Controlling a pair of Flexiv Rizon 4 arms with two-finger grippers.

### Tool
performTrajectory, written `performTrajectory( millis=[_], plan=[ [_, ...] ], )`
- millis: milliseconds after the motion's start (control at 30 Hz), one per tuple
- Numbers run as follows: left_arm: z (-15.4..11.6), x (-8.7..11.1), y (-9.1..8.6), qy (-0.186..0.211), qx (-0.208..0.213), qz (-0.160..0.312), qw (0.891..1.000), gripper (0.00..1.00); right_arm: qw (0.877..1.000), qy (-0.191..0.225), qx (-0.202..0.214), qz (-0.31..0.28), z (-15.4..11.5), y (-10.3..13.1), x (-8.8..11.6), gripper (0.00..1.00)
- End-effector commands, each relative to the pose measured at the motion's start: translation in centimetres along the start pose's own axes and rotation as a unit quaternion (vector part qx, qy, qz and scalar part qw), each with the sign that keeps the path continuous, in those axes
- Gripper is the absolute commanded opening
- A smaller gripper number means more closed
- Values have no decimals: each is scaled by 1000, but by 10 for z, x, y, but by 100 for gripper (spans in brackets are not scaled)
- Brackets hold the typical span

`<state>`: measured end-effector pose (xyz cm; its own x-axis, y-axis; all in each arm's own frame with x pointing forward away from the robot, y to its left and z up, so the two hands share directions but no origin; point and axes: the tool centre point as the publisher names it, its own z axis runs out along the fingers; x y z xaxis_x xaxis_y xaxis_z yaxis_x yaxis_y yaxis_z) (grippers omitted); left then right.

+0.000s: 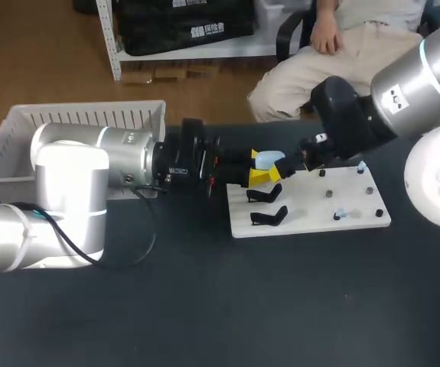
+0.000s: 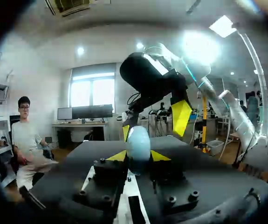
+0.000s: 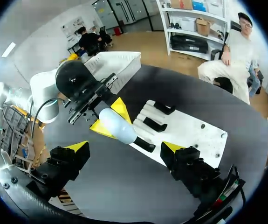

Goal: Pick up each earbud case from the left stands, insert the matching earbuds, close the lid, and place the case in the box.

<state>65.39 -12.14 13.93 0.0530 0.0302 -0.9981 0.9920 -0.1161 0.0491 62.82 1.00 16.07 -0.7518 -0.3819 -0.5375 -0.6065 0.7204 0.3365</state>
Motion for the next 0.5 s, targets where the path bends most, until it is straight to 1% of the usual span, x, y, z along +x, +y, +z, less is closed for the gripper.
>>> performTrajectory(
  millis=[33,500],
  plan=[
    [0,1,-1,-2,-2,2,1000,0,1000,3,9,4,6,-4,-5,100],
    [0,1,-1,-2,-2,2,1000,0,1000,1,17,16,9,-18,-10,100]
  ],
)
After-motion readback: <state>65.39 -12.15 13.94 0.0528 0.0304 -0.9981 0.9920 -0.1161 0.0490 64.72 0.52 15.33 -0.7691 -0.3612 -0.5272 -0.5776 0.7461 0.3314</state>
